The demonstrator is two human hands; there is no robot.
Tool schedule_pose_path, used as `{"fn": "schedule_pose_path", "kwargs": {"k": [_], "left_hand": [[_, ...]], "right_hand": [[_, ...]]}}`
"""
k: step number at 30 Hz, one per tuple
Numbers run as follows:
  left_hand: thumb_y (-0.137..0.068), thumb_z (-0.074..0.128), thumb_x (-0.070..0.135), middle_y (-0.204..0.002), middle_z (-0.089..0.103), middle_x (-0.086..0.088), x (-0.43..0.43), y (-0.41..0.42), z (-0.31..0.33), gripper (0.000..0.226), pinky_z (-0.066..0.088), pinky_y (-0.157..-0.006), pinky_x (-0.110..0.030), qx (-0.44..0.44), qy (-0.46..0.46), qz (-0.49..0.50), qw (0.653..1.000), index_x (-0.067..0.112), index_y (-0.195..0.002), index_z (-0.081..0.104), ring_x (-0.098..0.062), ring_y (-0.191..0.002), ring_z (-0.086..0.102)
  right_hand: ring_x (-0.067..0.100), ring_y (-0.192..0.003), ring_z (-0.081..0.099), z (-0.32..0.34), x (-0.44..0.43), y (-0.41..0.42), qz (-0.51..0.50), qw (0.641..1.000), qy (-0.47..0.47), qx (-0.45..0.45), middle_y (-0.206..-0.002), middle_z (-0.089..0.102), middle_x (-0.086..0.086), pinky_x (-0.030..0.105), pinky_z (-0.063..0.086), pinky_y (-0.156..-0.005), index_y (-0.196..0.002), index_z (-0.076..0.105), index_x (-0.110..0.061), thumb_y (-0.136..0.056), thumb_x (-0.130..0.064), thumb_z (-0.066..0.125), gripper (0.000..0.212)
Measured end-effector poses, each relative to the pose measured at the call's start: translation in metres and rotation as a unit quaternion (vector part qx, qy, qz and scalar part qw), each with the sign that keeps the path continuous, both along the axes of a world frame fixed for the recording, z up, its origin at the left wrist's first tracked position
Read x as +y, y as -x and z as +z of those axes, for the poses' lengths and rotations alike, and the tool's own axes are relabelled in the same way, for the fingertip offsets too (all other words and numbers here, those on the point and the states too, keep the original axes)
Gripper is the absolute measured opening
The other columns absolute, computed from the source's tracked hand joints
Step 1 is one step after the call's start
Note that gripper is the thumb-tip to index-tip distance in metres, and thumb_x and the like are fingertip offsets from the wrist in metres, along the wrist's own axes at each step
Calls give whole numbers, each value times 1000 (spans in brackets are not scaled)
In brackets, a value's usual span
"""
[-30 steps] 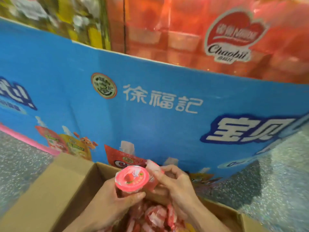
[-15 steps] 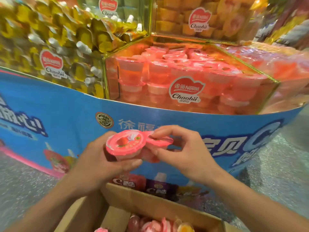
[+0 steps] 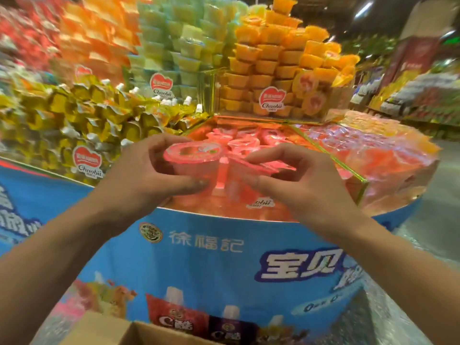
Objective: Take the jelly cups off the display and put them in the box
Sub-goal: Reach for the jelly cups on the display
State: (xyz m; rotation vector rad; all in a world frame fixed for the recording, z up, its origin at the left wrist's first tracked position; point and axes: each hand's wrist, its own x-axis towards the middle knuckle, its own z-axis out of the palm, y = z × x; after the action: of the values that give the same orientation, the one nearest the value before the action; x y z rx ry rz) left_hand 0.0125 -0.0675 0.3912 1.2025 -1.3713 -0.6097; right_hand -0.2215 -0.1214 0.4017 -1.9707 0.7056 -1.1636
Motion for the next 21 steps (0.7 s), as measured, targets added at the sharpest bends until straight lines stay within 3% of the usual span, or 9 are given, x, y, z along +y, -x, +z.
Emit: {"fn": "schedule_pose_path", "kwargs": {"k": [3,8,12,15,21], "left_hand": [[-34,100,28,-96,78,8,-14,4,25,82,58,-77,-26,-21,17,6,1000,24,-110,72,-9,-91,74],[-38,89,29,-99,77,-1,-52,5,43,92,59,-82,-32,48,26,56,997,19,-126,63,-16,-93,74],[-56,94,15,-93,74,0,-81,8,37,63,59,-61,-26,12,-13,89,996,17,-112,65,-7,-75,72],[-62,94,14,-95,73,-5,-104,6,37,51,59,-61,-38,-27,-41,117,992,20,-103,64,-15,-74,71],[-57,97,20,-97,70,-8,-130,4,37,51,57,-66,-44,-111,-69,133,982,20,-93,62,-29,-84,70]], "right_hand": [[10,-86,75,26,-14,7,-16,999,38,-7,-100,77,-7,24,59,-71,-98,77,-20,-76,-16,84,23],[4,-85,73,45,-53,9,-80,994,74,-15,-98,75,-13,19,56,-71,-102,75,-23,-78,-22,85,27],[5,-80,70,30,-89,0,-143,985,86,36,-96,74,-12,24,55,-71,-102,74,-23,-78,-29,86,26],[-4,-86,66,21,-104,-8,-156,981,87,80,-96,68,-22,15,50,-77,-97,73,-27,-78,-30,86,23],[6,-100,66,11,-112,-18,-149,981,79,99,-111,69,-13,35,56,-91,-105,74,-22,-78,-30,86,31]]}}
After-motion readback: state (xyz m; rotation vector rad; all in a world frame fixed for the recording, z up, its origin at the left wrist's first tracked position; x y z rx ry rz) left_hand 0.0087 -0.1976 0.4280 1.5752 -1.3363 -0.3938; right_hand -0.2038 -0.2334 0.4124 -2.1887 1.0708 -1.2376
